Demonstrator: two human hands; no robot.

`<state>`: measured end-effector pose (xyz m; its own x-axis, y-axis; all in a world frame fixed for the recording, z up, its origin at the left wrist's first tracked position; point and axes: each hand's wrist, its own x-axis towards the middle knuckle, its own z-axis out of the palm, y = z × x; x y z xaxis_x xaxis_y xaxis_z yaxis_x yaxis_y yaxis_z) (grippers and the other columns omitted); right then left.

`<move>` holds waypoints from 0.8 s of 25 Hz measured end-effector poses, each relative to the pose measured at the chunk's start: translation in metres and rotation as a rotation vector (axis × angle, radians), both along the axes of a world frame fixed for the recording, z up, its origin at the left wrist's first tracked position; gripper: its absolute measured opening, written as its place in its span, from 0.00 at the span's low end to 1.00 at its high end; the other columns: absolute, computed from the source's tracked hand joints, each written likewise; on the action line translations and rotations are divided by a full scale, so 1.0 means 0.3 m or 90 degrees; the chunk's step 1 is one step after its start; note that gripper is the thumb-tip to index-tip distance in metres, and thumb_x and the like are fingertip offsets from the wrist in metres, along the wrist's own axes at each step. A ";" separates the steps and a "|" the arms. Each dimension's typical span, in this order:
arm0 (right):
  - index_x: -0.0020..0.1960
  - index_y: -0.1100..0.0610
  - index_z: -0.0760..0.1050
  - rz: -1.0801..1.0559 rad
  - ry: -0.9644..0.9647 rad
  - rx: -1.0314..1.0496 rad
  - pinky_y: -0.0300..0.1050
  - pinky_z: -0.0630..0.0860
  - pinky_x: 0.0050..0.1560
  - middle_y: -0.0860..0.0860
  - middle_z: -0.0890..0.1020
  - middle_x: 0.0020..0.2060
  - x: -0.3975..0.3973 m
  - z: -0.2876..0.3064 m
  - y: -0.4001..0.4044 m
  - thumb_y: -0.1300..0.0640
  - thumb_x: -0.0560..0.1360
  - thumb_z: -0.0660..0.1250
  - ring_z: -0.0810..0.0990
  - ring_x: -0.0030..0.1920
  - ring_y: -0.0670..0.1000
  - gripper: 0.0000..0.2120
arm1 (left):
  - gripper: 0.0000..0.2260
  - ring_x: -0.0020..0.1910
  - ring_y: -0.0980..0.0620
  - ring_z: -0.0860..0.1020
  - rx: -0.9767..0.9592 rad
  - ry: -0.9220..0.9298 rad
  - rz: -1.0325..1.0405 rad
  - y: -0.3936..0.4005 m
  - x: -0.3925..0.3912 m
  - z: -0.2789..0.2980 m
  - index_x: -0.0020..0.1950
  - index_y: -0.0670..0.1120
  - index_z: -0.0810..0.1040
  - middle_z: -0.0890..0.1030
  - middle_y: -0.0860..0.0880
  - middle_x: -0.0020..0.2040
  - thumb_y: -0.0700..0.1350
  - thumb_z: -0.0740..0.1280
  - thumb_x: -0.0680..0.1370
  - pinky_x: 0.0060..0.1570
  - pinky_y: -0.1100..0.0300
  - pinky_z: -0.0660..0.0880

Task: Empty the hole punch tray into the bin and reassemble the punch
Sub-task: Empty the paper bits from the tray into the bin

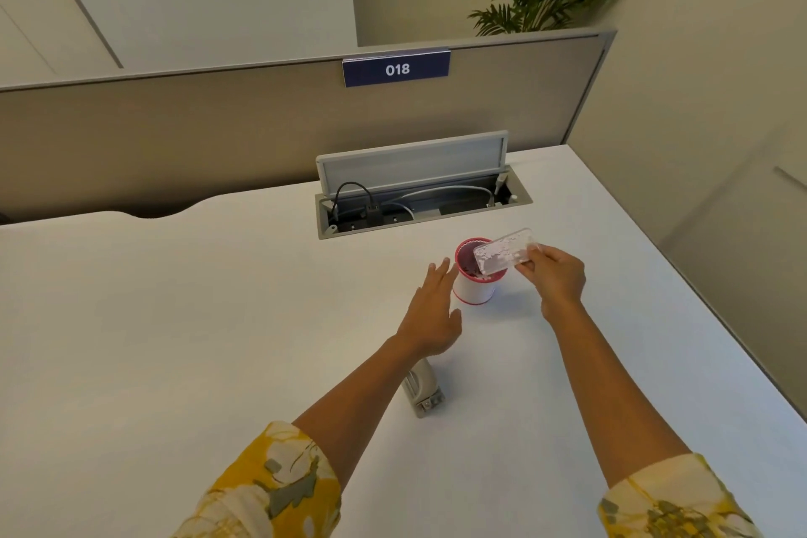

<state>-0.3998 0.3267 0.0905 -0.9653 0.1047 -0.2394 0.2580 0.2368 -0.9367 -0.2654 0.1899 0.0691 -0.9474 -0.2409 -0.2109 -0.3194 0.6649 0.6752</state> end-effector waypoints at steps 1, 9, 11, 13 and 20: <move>0.59 0.61 0.80 0.003 0.025 0.031 0.52 0.82 0.54 0.57 0.84 0.56 0.005 0.004 -0.012 0.55 0.77 0.68 0.83 0.54 0.59 0.14 | 0.33 0.82 0.47 0.42 -0.043 0.000 -0.011 0.005 -0.004 -0.004 0.82 0.52 0.46 0.44 0.51 0.83 0.46 0.62 0.82 0.79 0.44 0.46; 0.58 0.62 0.80 0.130 0.259 0.203 0.43 0.75 0.52 0.59 0.84 0.54 0.044 -0.011 -0.029 0.54 0.78 0.66 0.83 0.52 0.57 0.14 | 0.31 0.81 0.46 0.38 -0.214 -0.008 -0.088 0.025 -0.016 -0.039 0.82 0.53 0.43 0.42 0.52 0.83 0.54 0.56 0.84 0.77 0.42 0.38; 0.57 0.62 0.80 0.164 0.293 0.204 0.40 0.73 0.51 0.59 0.84 0.54 0.051 -0.016 -0.026 0.55 0.78 0.66 0.82 0.49 0.54 0.13 | 0.30 0.81 0.46 0.38 -0.240 -0.018 -0.095 0.027 -0.017 -0.044 0.82 0.54 0.43 0.42 0.53 0.83 0.55 0.55 0.84 0.77 0.42 0.37; 0.57 0.63 0.81 0.206 0.322 0.200 0.37 0.72 0.50 0.59 0.85 0.53 0.053 -0.025 -0.018 0.56 0.78 0.66 0.81 0.48 0.52 0.13 | 0.30 0.81 0.46 0.38 -0.254 -0.026 -0.095 0.030 -0.016 -0.046 0.82 0.54 0.43 0.42 0.52 0.83 0.56 0.54 0.84 0.76 0.41 0.37; 0.58 0.62 0.80 0.266 0.344 0.185 0.46 0.76 0.56 0.59 0.84 0.55 0.065 -0.044 -0.001 0.56 0.77 0.67 0.82 0.50 0.55 0.14 | 0.29 0.81 0.46 0.39 -0.271 -0.030 -0.100 0.025 -0.016 -0.042 0.82 0.55 0.44 0.43 0.53 0.83 0.58 0.52 0.84 0.77 0.41 0.38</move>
<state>-0.3803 0.3263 0.0773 -0.9142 -0.3097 0.2613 -0.3863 0.4720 -0.7925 -0.2702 0.1974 0.0567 -0.9710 -0.1698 -0.1682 -0.2165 0.9228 0.3187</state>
